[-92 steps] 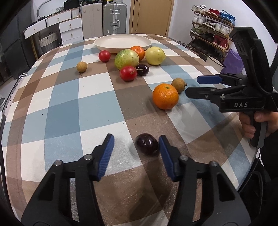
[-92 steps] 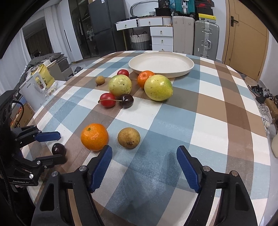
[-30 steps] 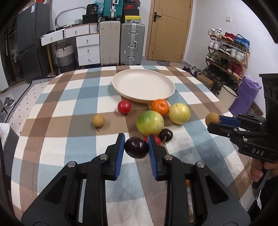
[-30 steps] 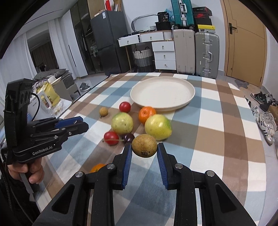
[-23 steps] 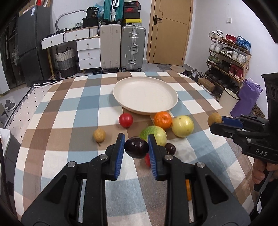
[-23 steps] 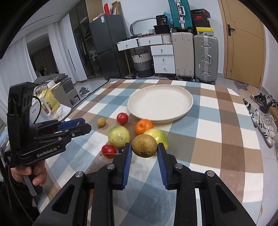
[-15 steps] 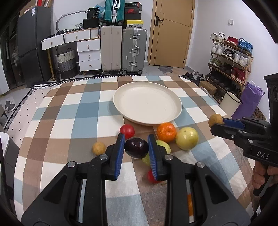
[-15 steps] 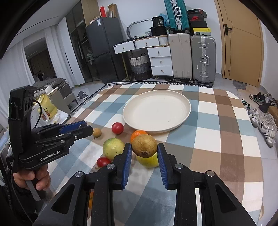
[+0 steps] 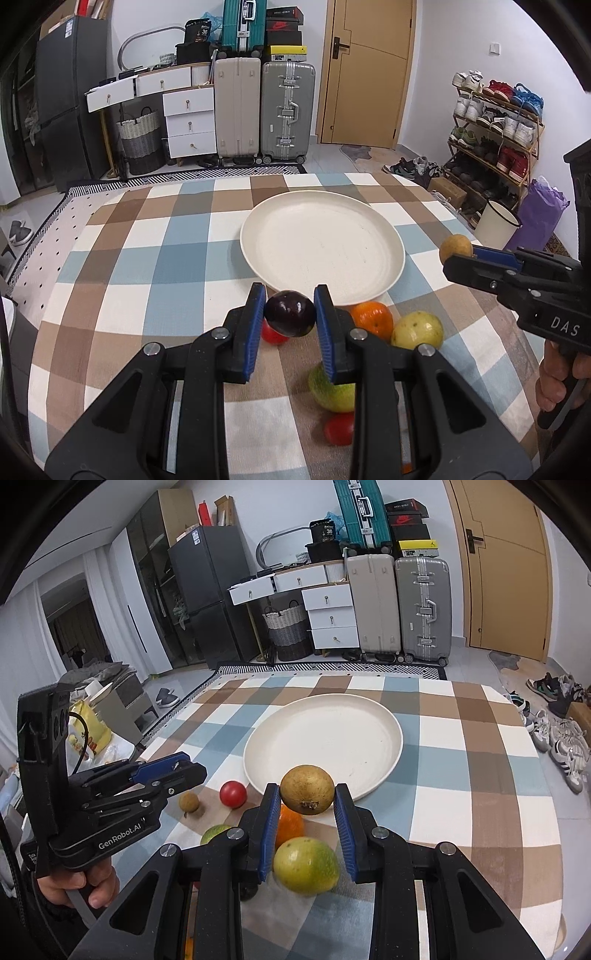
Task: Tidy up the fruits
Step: 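Carry the plum and pear to the cream plate and release both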
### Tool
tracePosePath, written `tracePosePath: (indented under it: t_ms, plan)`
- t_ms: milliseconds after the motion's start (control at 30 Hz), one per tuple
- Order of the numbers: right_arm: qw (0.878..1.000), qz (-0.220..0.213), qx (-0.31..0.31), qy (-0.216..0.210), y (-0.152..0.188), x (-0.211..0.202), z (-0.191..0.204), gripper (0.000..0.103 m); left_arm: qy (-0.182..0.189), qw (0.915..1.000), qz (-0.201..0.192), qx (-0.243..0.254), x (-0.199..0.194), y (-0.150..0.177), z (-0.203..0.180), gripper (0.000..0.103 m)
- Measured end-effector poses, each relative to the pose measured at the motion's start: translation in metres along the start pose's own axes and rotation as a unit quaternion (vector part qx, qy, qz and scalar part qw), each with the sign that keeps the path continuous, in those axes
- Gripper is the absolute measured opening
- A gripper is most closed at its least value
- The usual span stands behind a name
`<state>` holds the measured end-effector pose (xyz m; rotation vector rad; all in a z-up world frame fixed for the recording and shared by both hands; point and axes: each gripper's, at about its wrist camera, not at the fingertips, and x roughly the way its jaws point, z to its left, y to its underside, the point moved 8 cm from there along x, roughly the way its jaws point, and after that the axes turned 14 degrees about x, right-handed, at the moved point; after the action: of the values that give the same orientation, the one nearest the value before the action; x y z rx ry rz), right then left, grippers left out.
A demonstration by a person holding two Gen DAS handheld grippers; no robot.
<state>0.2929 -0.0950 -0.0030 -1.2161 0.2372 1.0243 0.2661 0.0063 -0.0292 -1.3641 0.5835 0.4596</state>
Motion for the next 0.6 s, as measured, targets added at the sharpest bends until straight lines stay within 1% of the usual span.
tracePosePath:
  t_ms: [100, 267, 600]
  plan:
    - [1.000, 0.004, 0.008, 0.002, -0.004, 0.009, -0.003, 0.030, -0.002, 1.0000, 0.000, 0.005, 0.008, -0.004, 0.001, 0.024]
    - [1.000, 0.009, 0.026, 0.010, -0.007, 0.023, -0.012, 0.030, 0.006, 1.0000, 0.002, 0.001, 0.025, -0.010, 0.003, 0.024]
    - [0.999, 0.018, 0.045, 0.015, -0.011, 0.054, -0.021, 0.030, 0.017, 0.9998, 0.006, -0.007, 0.055, -0.013, 0.006, 0.024]
